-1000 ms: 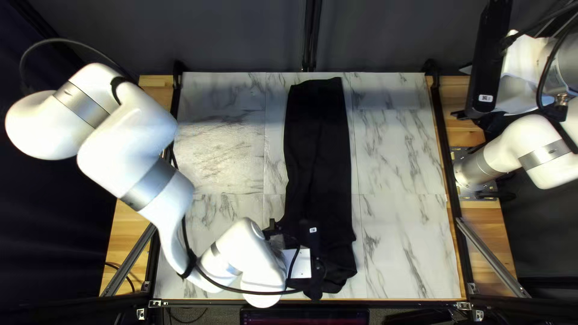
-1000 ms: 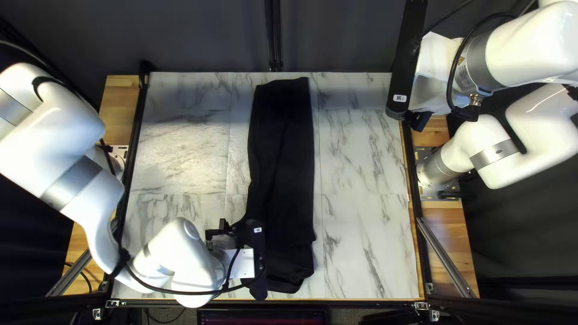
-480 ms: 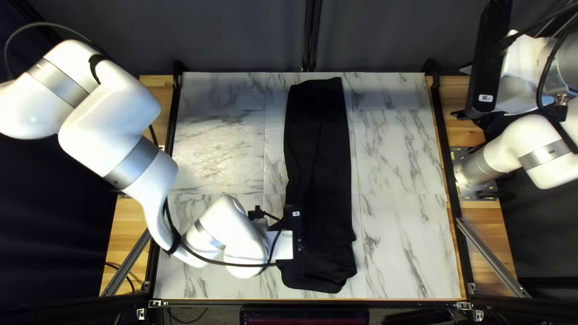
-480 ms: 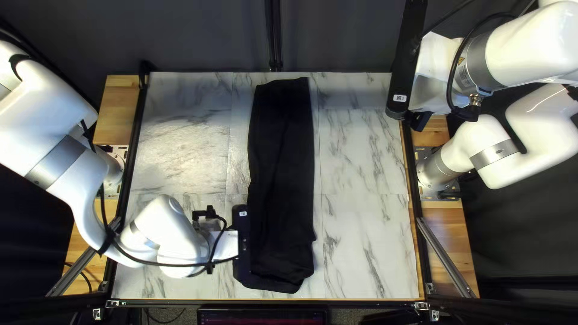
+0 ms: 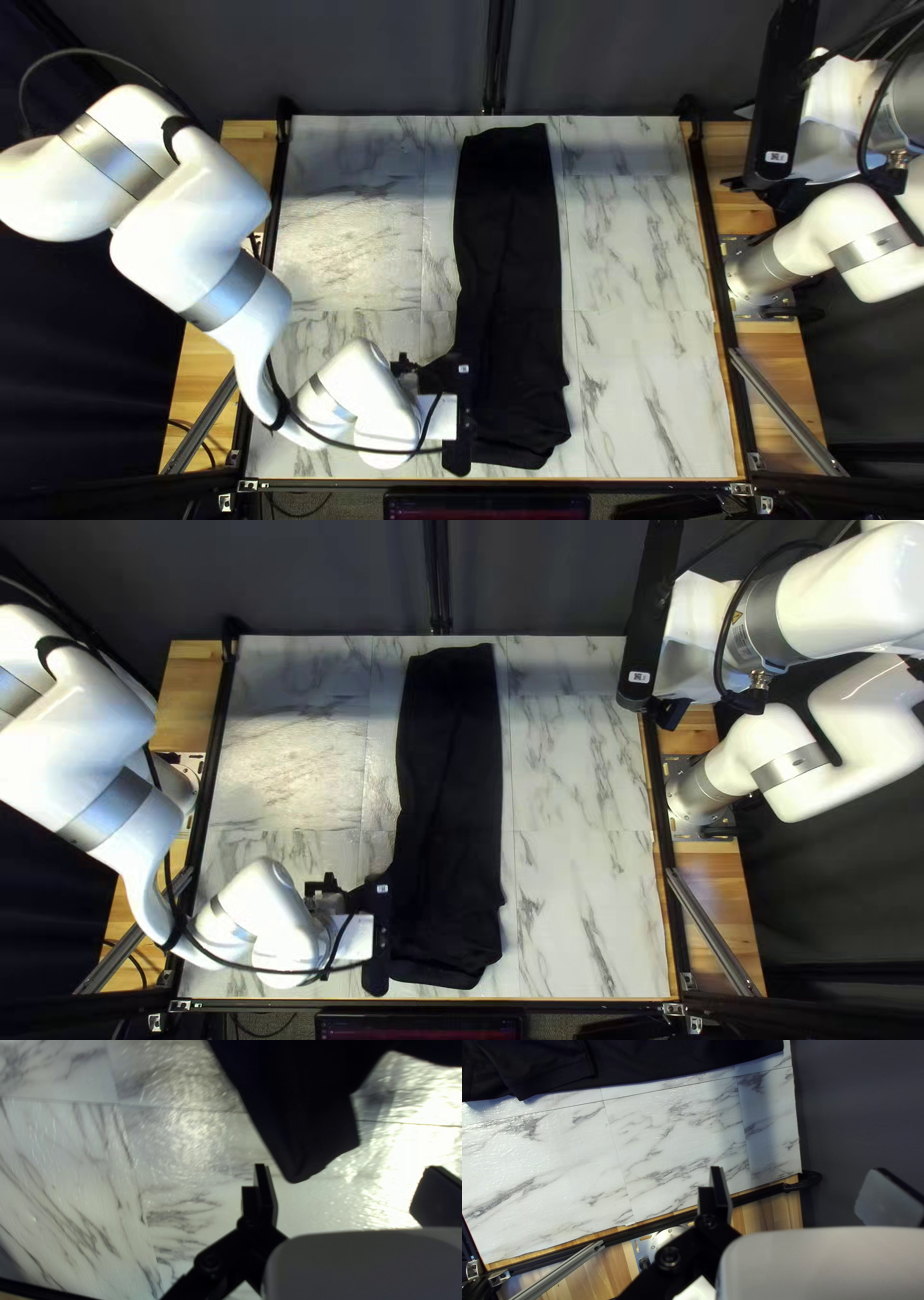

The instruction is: Fold t-shirt

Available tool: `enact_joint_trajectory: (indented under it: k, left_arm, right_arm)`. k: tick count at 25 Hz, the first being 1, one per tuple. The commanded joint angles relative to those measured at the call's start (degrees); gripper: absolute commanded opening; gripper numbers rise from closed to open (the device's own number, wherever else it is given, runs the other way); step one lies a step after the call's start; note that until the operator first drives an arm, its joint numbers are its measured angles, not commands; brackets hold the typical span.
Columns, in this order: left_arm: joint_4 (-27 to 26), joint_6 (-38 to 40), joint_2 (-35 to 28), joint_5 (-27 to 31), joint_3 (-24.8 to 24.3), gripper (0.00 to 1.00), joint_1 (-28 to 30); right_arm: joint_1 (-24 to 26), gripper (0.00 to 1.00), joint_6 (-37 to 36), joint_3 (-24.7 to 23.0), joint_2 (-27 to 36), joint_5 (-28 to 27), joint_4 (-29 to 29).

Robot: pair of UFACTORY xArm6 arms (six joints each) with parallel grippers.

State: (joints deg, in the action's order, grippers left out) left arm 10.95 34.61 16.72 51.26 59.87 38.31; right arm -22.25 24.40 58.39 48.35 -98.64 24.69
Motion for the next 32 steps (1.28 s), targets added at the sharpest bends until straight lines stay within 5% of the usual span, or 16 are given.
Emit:
enact_joint_trajectory:
  k: [1,9,20,23,25,32]
  left_arm:
    - [-3.42,-12.15,-2.43,-6.75,-5.49,1.0,-1.51]
    - [-11.35,-30.25,-4.81,-15.28,-11.09,0.97,-3.91]
    - [-15.39,-37.63,-4.63,-20.82,-12.55,0.86,-4.74]
    - [-15.32,-38.36,-4.43,-20.61,-12.56,0.58,-5.2]
    - [-15.28,-38.75,-4.27,-20.63,-12.6,0.04,-5.51]
    - [-15.88,-40.7,-3.17,-22.22,-13.0,0.0,-6.61]
  right_arm:
    - [0.0,1.0,0.0,0.0,0.0,0.0,0.0]
    - [0.0,1.0,0.0,0.0,0.0,0.0,0.0]
    - [0.0,1.0,0.0,0.0,0.0,0.0,0.0]
    - [0.0,1.0,0.0,0.0,0.0,0.0,0.0]
    - [0.0,1.0,0.0,0.0,0.0,0.0,0.0]
    - [0.0,1.0,0.0,0.0,0.0,0.0,0.0]
